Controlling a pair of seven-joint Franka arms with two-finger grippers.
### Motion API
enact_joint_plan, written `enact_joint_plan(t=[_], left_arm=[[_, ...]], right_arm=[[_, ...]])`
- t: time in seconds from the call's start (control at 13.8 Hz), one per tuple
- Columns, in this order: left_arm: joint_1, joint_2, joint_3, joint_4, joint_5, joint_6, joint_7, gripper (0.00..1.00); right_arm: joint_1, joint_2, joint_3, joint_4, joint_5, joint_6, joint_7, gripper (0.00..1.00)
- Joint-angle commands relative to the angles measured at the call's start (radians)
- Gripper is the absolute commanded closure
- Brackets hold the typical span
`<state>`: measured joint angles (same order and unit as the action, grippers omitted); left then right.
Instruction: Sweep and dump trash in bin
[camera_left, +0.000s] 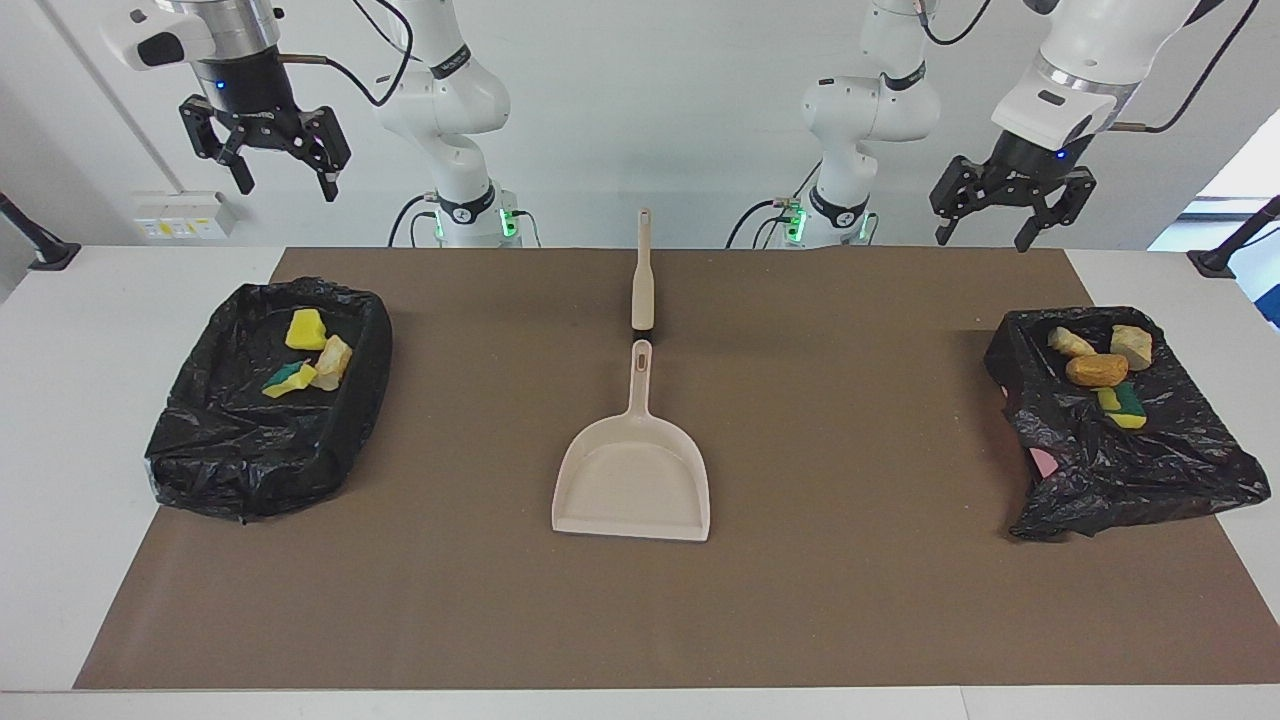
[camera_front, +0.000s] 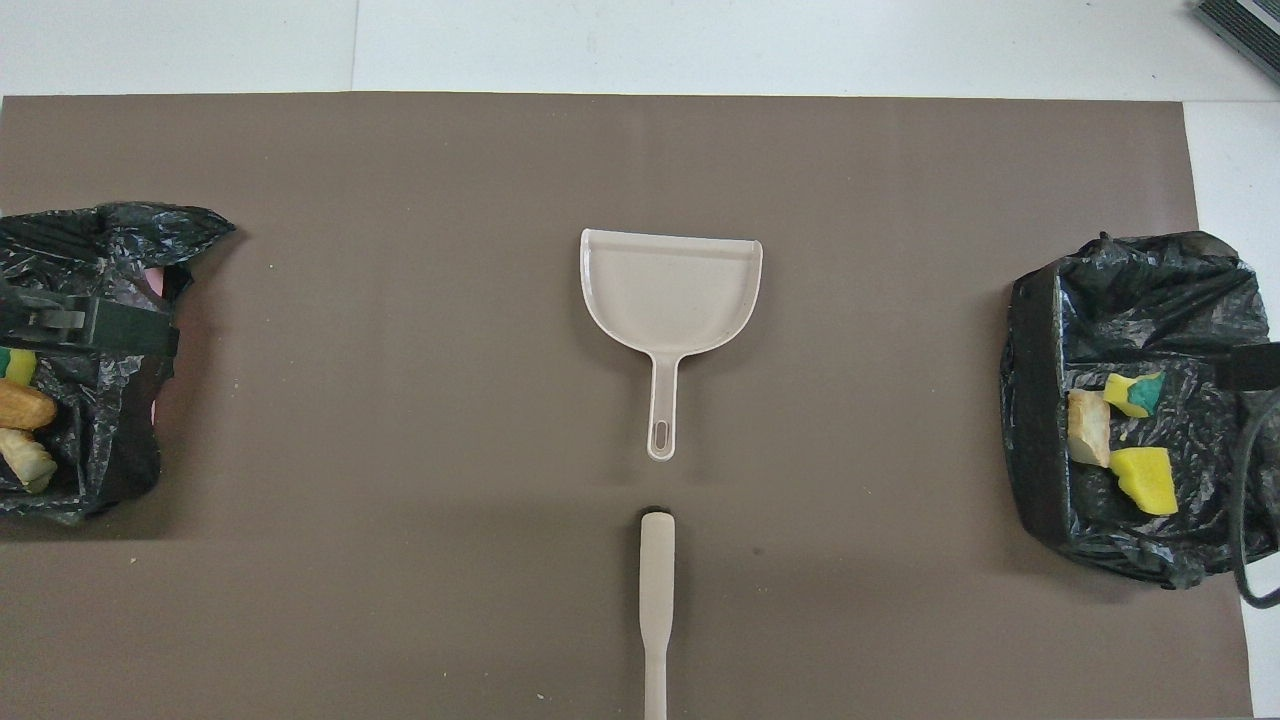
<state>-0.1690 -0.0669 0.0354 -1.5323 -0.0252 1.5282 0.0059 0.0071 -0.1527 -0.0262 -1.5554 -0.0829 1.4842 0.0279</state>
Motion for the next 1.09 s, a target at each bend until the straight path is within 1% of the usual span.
enact_joint_plan(t=[0.0, 0.15, 0.22, 0.51, 0.65, 1.02], left_arm=[[0.013, 0.004, -0.002, 0.020, -0.001, -0.023, 0.014, 0.00], [0.023, 0.018, 0.005, 0.027, 0.010, -0.034, 0.017, 0.00], [0.038, 0.030, 0.005, 0.041, 0.014, -0.034, 0.023, 0.00], [0.042, 0.065, 0.008, 0.095, 0.008, -0.069, 0.035, 0.00], [0.063, 0.137, 0.001, 0.186, -0.001, -0.127, 0.035, 0.00], [0.057, 0.124, -0.006, 0.192, 0.002, -0.137, 0.042, 0.00]], right_arm=[[-0.007, -0.008, 0.000, 0.003, 0.017, -0.019, -0.017, 0.00], [-0.007, -0.008, 0.000, 0.005, 0.017, -0.019, -0.017, 0.00], [-0.007, -0.008, 0.000, 0.005, 0.017, -0.018, -0.017, 0.00], [-0.007, -0.008, 0.000, 0.005, 0.017, -0.019, -0.017, 0.00], [-0.007, -0.008, 0.000, 0.005, 0.017, -0.018, -0.017, 0.00], [-0.007, -0.008, 0.000, 0.003, 0.017, -0.018, -0.017, 0.00]])
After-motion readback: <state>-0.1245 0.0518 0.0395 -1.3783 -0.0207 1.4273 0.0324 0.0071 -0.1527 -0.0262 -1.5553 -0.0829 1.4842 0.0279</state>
